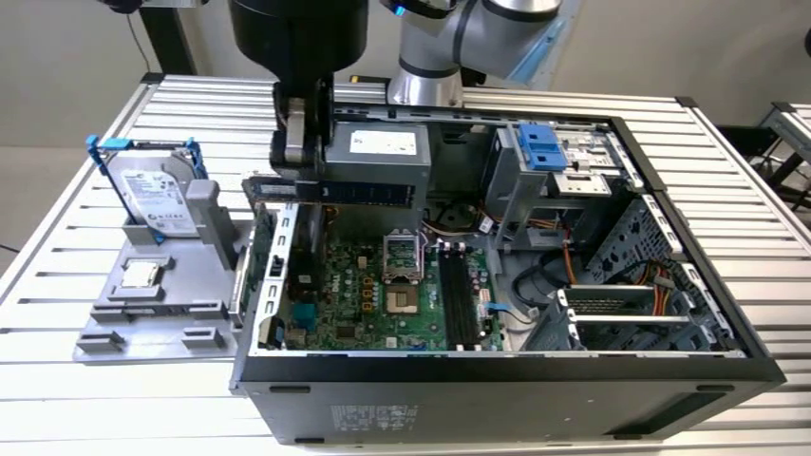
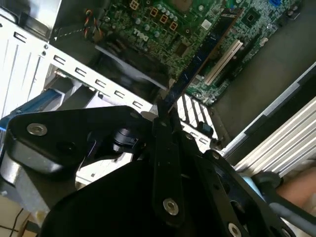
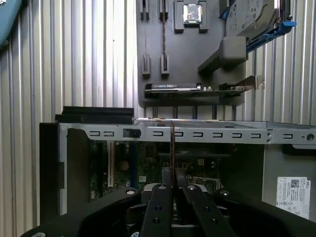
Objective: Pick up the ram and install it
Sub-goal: 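Pick up the ram and move it above insertion slot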
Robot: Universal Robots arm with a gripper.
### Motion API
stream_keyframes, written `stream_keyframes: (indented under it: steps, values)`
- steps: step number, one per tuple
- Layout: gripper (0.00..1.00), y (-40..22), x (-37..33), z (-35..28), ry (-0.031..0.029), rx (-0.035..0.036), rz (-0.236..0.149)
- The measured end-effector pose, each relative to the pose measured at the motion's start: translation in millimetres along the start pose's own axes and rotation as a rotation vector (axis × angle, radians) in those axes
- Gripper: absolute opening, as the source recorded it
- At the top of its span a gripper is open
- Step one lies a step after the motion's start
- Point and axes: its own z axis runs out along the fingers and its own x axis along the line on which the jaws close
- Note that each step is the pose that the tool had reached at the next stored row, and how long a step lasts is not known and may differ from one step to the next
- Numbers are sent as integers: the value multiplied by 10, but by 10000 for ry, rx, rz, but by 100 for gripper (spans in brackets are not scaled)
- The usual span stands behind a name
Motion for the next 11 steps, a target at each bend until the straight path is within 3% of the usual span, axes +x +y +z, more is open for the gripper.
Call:
stream_keyframes:
  steps: [11]
  values:
    - [0,-438,-2,-18,-1,1,0]
